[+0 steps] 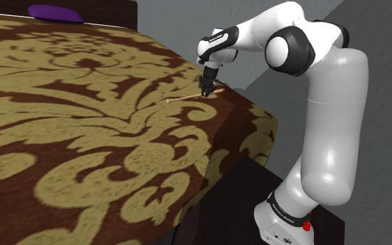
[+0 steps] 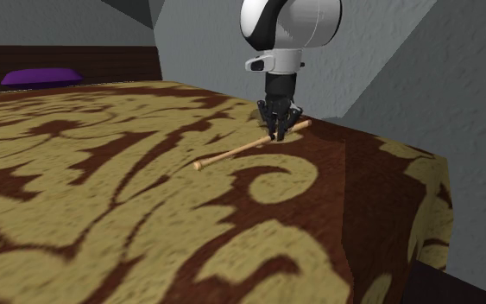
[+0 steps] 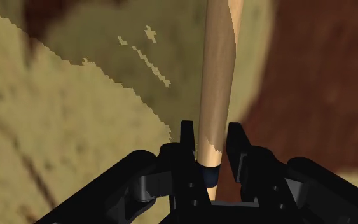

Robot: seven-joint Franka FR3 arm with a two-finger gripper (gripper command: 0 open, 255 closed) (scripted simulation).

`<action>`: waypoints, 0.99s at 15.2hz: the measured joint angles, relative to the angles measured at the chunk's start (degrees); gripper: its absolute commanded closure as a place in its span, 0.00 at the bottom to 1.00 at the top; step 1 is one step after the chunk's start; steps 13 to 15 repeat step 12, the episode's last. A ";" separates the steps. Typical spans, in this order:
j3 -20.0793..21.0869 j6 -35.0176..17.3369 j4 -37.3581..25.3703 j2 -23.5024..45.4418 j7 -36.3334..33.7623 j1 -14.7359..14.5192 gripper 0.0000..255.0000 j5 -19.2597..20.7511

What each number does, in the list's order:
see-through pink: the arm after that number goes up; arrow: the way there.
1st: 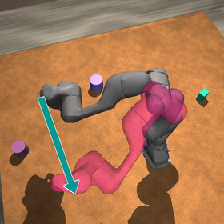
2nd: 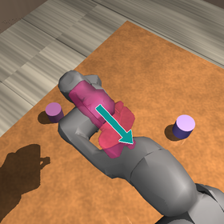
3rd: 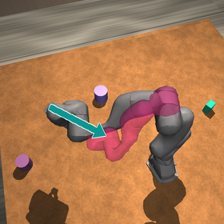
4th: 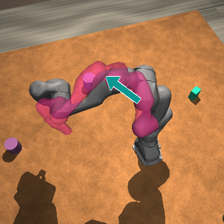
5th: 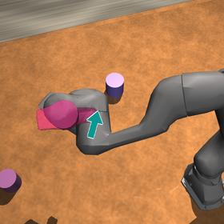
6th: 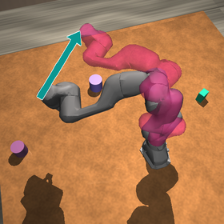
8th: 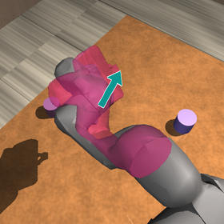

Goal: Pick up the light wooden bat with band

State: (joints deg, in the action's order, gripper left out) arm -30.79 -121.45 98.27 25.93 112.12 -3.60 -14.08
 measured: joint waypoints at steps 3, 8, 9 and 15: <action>-0.35 1.71 -0.85 -1.00 -0.37 -0.22 1.00 0.63; -0.86 5.11 -3.03 -2.40 -0.96 -0.41 1.00 1.61; -0.93 5.68 -3.45 -2.58 -1.04 -0.42 1.00 1.74; -1.16 7.36 -4.50 -3.33 -1.34 -0.53 1.00 2.22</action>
